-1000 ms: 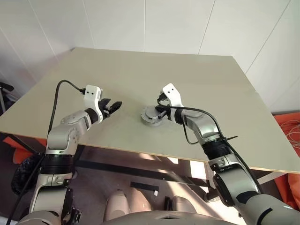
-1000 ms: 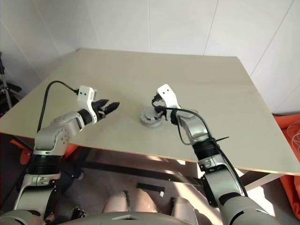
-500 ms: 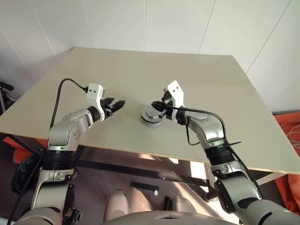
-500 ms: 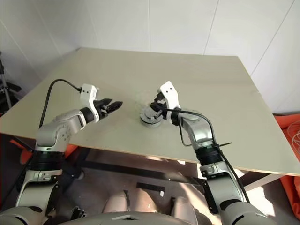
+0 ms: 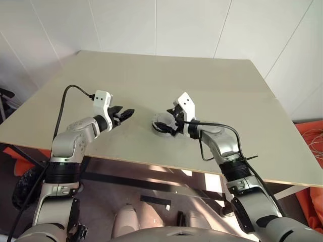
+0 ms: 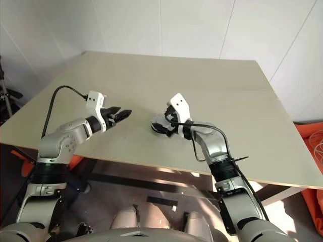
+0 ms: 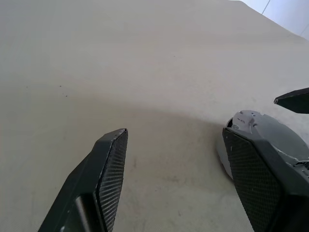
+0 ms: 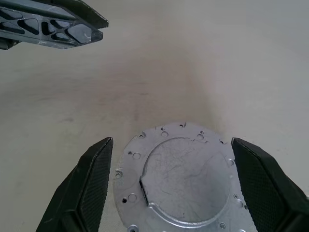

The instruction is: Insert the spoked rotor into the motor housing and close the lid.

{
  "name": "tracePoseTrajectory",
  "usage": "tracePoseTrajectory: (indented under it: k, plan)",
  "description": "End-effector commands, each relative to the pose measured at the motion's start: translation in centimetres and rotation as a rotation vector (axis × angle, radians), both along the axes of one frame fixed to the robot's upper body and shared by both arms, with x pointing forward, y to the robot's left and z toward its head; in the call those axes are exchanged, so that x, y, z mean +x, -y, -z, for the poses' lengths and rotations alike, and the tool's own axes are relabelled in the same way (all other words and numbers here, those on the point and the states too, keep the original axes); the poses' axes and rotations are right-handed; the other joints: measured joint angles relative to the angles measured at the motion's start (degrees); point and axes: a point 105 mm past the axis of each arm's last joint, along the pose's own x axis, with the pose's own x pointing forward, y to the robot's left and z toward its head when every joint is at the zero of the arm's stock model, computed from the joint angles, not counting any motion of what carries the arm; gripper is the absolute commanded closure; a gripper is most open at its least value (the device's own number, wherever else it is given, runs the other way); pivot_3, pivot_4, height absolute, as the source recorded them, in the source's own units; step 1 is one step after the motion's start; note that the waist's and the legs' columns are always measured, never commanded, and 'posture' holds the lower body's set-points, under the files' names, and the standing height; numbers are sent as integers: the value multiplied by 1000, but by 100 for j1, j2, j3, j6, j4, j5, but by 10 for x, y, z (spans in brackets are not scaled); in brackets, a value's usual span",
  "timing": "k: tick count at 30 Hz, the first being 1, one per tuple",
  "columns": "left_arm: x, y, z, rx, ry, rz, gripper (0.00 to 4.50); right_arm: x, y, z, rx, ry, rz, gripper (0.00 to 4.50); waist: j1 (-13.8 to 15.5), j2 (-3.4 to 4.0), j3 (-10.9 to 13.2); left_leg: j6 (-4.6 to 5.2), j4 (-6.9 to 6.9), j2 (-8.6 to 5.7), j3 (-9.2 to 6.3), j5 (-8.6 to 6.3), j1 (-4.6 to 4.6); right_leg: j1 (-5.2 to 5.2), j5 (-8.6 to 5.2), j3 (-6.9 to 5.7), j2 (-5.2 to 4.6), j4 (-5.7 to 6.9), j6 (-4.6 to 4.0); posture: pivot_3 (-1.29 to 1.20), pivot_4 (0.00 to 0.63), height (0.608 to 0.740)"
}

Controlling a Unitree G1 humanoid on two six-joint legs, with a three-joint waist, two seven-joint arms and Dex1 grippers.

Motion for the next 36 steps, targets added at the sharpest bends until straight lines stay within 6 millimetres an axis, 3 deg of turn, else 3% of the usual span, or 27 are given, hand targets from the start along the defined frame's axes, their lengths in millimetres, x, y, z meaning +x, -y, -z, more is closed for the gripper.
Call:
tracePoseTrajectory:
  k: [1,8,18,23,36]
  plan:
    - [1,-2,-16,13,63,2,1197,10,-2,-10,1,49,27,44,0,0,0,0,0,-1,0,0,0,0,0,0,0,0,0,0,0,740]
    - [0,-3,-17,19,63,1,1197,14,-4,3,-12,24,36,44,-5,0,0,0,0,0,0,0,0,-1,0,0,0,0,0,0,0,740]
    - [1,-5,-18,25,62,-6,1197,15,-1,6,-11,23,56,44,-5,0,0,2,-1,0,0,-1,-3,-3,0,0,0,-2,0,0,0,740]
    - [2,-5,-18,26,62,-5,1197,15,0,8,-10,25,63,1278,1,0,0,2,-2,-1,0,-1,-4,-3,-1,0,0,-3,1,0,0,740]
    - [4,-10,-19,30,65,-19,1197,10,4,12,-40,9,16,1298,4,0,0,4,-7,-2,0,-3,-4,-2,-4,0,-1,-9,6,0,0,740]
